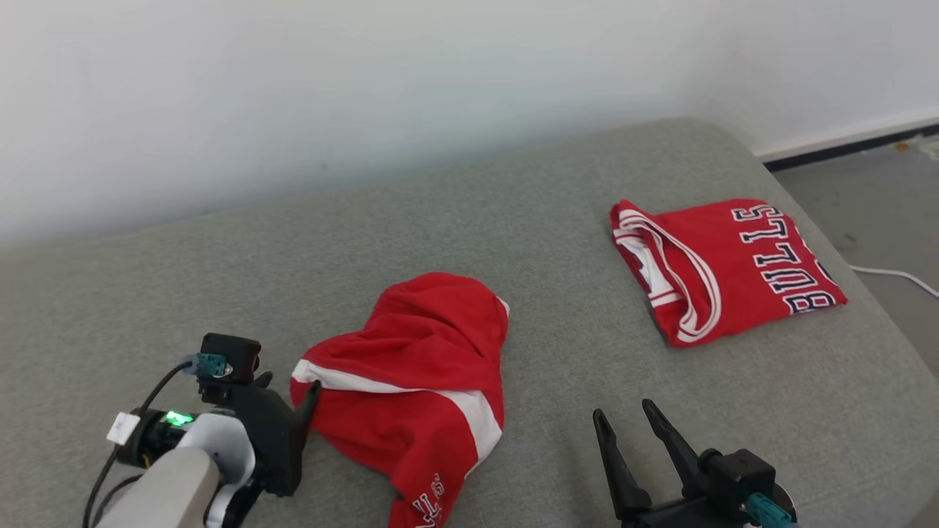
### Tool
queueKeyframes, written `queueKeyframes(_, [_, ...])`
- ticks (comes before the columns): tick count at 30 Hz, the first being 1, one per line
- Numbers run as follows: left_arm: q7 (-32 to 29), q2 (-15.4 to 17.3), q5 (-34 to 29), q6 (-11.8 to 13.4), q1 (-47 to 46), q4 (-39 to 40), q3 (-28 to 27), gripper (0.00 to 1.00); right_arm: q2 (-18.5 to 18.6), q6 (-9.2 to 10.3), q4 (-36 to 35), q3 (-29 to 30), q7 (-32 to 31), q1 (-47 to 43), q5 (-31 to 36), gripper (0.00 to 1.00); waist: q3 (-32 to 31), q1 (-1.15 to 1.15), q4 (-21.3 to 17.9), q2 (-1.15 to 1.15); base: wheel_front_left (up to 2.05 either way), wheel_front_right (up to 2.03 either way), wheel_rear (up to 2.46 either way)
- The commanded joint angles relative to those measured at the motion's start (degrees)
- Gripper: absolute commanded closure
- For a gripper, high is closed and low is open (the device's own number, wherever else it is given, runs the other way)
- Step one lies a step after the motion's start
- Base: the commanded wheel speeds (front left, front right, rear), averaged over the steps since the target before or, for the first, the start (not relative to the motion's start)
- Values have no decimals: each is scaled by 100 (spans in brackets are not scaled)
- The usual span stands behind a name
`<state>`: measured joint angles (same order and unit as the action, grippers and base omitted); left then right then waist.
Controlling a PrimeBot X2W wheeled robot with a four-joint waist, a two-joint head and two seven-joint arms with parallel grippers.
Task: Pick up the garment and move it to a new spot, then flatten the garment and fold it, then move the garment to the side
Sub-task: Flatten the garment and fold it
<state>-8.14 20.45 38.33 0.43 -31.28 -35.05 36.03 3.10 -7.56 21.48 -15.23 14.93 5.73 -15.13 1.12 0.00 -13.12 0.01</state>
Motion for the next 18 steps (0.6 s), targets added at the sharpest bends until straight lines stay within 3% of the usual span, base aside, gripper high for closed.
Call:
queueKeyframes(1, [-68,76,-93,-18,-109,-85,42,0,3,16,3,-16,21,45,-35,0,159,0,-187,-1,0,0,0])
queueKeyframes(10, [-332,1,-1,-164,-418,-511,111,0,-2,16,-31,24,25,110,-40,0,386,0,-313,-1,0,0,0])
queueKeyframes(12, [-434,7,13,-67,-474,-645,95,3,-3,16,-33,16,26,137,-29,0,407,0,-318,-1,0,0,0])
queueKeyframes(13, [-476,4,-19,-56,-504,-686,127,31,-5,16,-31,8,27,149,-25,0,416,0,-319,-1,0,0,0])
queueKeyframes(14, [-459,-45,39,-66,-512,-703,97,95,-7,16,-28,0,27,159,-27,0,421,0,-317,-1,0,0,0])
queueKeyframes(15, [-446,-110,115,-92,-506,-708,59,100,-8,16,-24,-2,27,169,-30,0,424,0,-310,-1,0,0,0])
queueKeyframes(18, [-275,-228,310,-177,-559,-663,-82,100,-10,16,-13,9,29,191,-37,0,413,0,-259,-1,0,0,0])
